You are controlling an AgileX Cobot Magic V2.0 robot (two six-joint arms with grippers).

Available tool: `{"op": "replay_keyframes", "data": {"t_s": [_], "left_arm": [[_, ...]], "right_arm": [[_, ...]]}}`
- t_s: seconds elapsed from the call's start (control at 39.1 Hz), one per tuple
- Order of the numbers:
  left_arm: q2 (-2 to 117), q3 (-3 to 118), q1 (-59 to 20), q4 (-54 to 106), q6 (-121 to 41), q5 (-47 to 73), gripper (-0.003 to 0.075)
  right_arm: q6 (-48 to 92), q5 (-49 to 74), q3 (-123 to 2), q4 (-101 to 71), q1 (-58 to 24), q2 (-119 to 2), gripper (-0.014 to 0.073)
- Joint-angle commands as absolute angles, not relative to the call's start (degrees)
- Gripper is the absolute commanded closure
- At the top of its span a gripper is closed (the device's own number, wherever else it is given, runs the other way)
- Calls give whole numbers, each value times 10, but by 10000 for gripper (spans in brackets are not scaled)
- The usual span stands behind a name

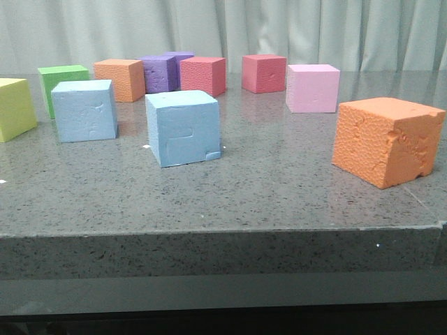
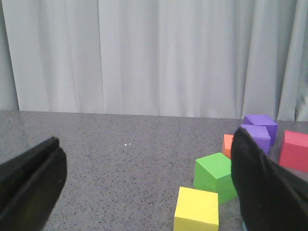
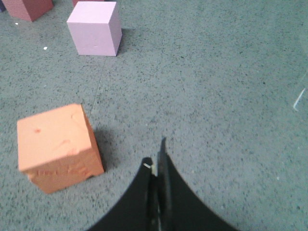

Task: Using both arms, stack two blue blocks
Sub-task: 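Move the left gripper down over the other light blue cube and grasp it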

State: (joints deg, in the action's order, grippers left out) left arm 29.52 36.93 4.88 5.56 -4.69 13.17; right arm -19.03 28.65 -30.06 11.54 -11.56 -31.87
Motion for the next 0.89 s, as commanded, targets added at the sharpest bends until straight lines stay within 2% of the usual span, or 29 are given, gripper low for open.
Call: {"op": "replay_keyframes", "data": {"t_s": [0.0,0.15,0.38,0.51,0.77,0.87], "left_arm": [[301,389,50,59,-48,80,50],[323,391,50,60,-48,84,50],[386,429,30,75,-48,115,50],[436,459,-34,75,-48,125,50],[602,544,-221,75,-48,130,50],[656,586,-252,75,-48,159,50]], "right_arm": [[-185,225,-278,129,-113,-274,661],[-185,190,-251,129,-113,-228,661],[-185,184,-249,129,-113,-227,661],[-185,184,-249,129,-113,-227,661],[-185,184,-249,129,-113,-227,661],[-185,184,-249,129,-113,-227,661]]}}
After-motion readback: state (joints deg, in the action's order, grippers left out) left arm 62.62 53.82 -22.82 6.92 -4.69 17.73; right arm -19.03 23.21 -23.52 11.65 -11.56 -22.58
